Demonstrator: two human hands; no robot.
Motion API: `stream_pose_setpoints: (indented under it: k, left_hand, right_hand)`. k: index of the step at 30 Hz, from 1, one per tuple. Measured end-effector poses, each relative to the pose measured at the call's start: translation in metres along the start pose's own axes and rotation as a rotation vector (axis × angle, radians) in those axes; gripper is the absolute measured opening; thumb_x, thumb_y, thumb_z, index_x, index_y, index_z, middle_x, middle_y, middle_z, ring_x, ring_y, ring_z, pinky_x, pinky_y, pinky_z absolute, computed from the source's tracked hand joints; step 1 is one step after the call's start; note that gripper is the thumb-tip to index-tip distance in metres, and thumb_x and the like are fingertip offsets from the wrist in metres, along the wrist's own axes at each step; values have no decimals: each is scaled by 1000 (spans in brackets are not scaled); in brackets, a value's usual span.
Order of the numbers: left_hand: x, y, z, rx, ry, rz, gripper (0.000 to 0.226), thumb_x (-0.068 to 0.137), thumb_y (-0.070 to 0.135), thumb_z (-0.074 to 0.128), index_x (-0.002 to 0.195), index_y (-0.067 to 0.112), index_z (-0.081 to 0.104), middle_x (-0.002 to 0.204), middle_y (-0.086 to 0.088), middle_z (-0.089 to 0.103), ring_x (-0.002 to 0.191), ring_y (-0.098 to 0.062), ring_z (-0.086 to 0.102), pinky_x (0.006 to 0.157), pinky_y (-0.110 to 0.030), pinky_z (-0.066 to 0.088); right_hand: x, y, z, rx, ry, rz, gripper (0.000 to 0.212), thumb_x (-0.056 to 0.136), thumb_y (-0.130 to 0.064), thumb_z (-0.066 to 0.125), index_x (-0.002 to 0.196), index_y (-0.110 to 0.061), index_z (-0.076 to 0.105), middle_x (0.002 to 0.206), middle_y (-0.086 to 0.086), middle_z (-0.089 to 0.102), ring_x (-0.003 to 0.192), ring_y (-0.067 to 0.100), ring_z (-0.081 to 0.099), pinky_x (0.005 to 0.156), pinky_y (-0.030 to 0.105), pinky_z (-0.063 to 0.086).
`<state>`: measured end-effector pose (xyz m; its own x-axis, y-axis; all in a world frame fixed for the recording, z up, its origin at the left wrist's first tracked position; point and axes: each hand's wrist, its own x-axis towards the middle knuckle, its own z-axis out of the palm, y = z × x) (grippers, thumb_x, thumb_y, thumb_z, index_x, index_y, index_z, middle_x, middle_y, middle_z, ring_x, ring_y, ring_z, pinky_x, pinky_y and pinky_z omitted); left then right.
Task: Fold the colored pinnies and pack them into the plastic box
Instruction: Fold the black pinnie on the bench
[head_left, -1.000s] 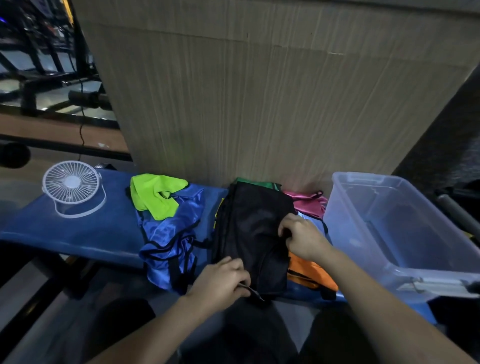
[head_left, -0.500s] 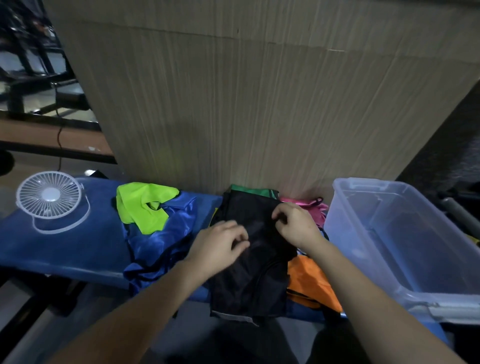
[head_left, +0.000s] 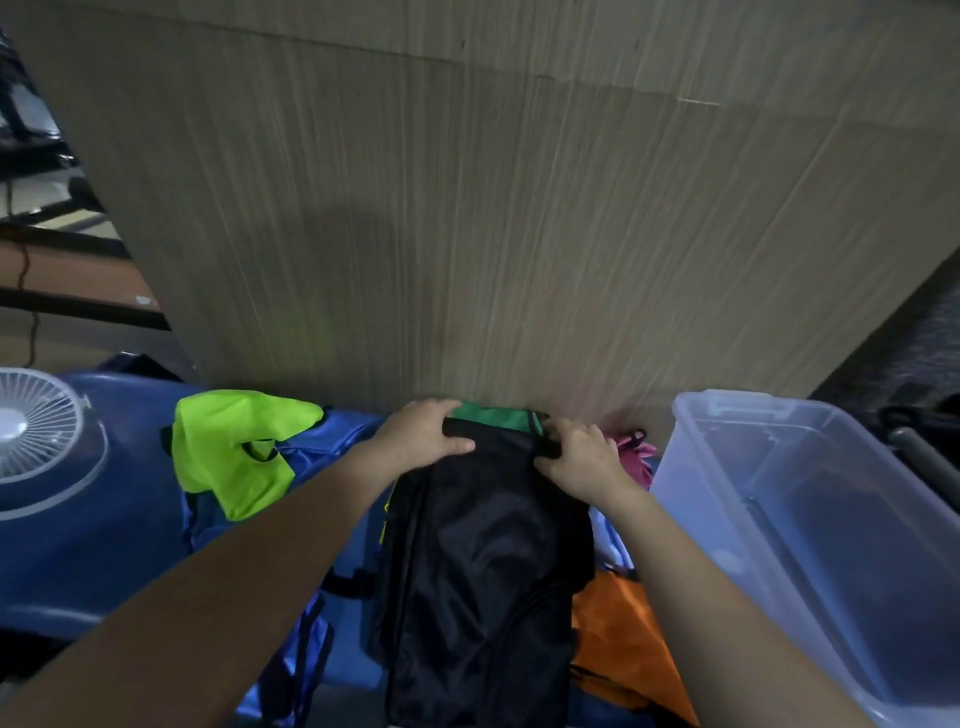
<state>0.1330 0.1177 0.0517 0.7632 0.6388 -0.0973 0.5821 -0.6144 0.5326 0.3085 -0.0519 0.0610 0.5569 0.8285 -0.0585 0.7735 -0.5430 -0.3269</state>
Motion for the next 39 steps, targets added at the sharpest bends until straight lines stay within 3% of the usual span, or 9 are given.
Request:
stream_pose_setpoints:
  k: [6, 8, 11, 15, 19, 25, 30, 35, 39]
  left_hand:
    - [2, 1, -3, -21, 87, 61, 42, 80, 38, 81, 113, 17, 66, 105, 1, 53, 109, -20, 53, 91, -31, 43]
    - [-3, 2, -10, -67, 133, 71, 25, 80, 33, 82, 95, 23, 65, 96, 3, 61, 96, -17, 58, 76, -27, 40]
    - [-13, 3, -20, -109, 133, 92, 25, 79, 29, 83, 80, 30, 58, 83, 9, 63, 84, -14, 61, 71, -29, 42]
    - [-36, 3, -38, -100, 140, 149, 26, 75, 22, 86, 88, 23, 64, 89, 6, 68, 88, -16, 63, 82, -34, 48]
    - [-69, 4, -63, -40, 127, 207, 31, 74, 19, 87, 99, 13, 69, 90, 3, 69, 86, -14, 61, 75, -28, 42]
    - [-128, 12, -100, -3, 174, 242, 21, 79, 22, 83, 93, 20, 67, 85, 3, 68, 80, -15, 62, 73, -31, 45]
    - [-179, 23, -125, -4, 241, 266, 18, 81, 26, 81, 93, 25, 67, 81, 9, 68, 76, -7, 62, 72, -30, 48]
    - [-236, 37, -141, -38, 291, 304, 20, 81, 25, 82, 96, 27, 68, 85, 10, 71, 83, -7, 66, 78, -32, 51]
    - [-273, 48, -149, -66, 304, 333, 21, 79, 28, 83, 90, 36, 67, 81, 17, 69, 77, -2, 63, 70, -20, 48]
  right_hand:
    - [2, 4, -2, -52, 17, -47, 44, 84, -40, 70, 126, -29, 62, 134, 0, 58, 127, 30, 46, 100, 41, 34]
    - [-1, 3, -5, -20, 55, -58, 33, 84, -35, 70, 116, -26, 64, 126, 1, 58, 123, 29, 46, 96, 39, 34]
    - [-10, -1, -14, 62, 101, -120, 18, 85, -27, 70, 99, -21, 62, 110, 2, 63, 113, 29, 52, 90, 38, 39]
    - [-30, -11, -33, 249, 123, -176, 18, 85, -19, 73, 87, -25, 56, 82, 1, 66, 90, 30, 62, 74, 32, 42]
    - [-53, -26, -59, 317, 134, -266, 11, 85, -15, 77, 93, -16, 68, 86, 0, 71, 89, 19, 65, 75, 24, 40]
    - [-91, -53, -90, 313, 88, -363, 7, 87, -15, 75, 92, -20, 75, 86, -3, 76, 85, 10, 69, 79, 24, 49]
    - [-120, -70, -109, 312, 106, -422, 15, 88, -15, 74, 83, -29, 69, 62, -26, 63, 60, -11, 58, 64, 14, 40]
    - [-164, -83, -127, 301, 167, -513, 5, 88, -20, 74, 87, -24, 72, 74, -17, 69, 76, -9, 62, 69, 11, 42]
    - [-195, -85, -141, 309, 172, -573, 3, 88, -20, 75, 90, -19, 73, 81, -7, 73, 80, 3, 64, 72, 15, 45]
